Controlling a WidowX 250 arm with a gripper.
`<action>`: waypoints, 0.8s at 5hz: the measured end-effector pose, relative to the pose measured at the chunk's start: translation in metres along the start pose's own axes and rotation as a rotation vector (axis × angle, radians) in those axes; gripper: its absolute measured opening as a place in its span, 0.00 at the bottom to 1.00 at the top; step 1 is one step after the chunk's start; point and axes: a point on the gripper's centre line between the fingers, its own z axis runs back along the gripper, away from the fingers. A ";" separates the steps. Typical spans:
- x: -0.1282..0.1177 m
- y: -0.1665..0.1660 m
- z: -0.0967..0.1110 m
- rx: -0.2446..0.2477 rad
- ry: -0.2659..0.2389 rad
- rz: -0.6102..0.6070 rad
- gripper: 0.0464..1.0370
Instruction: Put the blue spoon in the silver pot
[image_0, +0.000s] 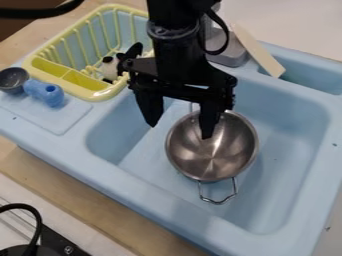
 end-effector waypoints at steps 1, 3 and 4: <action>-0.004 0.001 -0.004 0.002 0.019 0.010 0.95; -0.005 0.021 0.004 0.017 -0.042 0.201 0.95; -0.008 0.038 0.021 0.095 -0.112 0.365 0.95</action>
